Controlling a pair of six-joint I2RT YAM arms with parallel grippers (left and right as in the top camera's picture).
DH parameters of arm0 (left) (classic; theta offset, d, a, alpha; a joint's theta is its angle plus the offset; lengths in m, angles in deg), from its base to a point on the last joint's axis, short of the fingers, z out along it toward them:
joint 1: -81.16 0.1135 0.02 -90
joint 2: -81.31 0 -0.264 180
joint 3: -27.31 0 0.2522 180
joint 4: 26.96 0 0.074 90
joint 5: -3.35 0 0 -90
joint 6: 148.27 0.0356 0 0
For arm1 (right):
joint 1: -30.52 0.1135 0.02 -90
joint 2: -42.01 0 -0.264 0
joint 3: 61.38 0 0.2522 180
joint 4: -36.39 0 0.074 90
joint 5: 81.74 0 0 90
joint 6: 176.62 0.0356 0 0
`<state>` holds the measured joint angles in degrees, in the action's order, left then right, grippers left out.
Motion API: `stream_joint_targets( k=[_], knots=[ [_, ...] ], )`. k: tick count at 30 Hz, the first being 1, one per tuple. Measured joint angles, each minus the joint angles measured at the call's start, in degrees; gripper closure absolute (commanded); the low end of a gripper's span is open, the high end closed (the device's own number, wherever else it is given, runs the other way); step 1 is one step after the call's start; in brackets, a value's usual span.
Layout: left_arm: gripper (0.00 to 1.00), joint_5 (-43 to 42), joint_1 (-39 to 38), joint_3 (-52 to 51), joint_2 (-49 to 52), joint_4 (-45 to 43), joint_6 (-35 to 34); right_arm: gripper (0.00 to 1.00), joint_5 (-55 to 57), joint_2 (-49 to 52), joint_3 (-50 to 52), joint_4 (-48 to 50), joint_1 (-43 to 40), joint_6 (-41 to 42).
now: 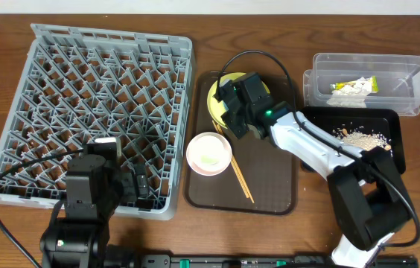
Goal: Sort waste into correct bins and load items into the dishwasher
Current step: 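Carry the empty blue bowl back and set it on the yellow plate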
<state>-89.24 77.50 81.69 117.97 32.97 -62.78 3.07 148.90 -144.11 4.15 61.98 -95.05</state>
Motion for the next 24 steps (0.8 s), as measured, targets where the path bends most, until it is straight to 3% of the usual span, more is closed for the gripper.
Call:
stream_joint_targets(
  k=[5, 10, 19, 21, 24],
  knots=[
    [0.04, 0.0, 0.0, 0.0, 0.0, 0.0, 0.0, 0.42, -3.0, -8.4, 0.0, -1.8, 0.0, 3.1],
    [0.04, 0.0, 0.0, 0.0, 0.0, 0.0, 0.0, 0.52, -7.2, -17.3, -1.6, -5.8, 0.7, 7.0],
    [0.04, 0.0, 0.0, 0.0, 0.0, 0.0, 0.0, 0.60, -9.4, -9.8, -1.7, -15.1, 4.9, 10.8],
    [0.04, 0.0, 0.0, 0.0, 0.0, 0.0, 0.0, 0.66, -9.4, -7.1, -1.6, -15.1, 5.1, 11.3],
    [0.04, 0.0, 0.0, 0.0, 0.0, 0.0, 0.0, 0.85, -9.4, -3.6, -1.4, -15.2, 5.5, 12.5]
  ],
)
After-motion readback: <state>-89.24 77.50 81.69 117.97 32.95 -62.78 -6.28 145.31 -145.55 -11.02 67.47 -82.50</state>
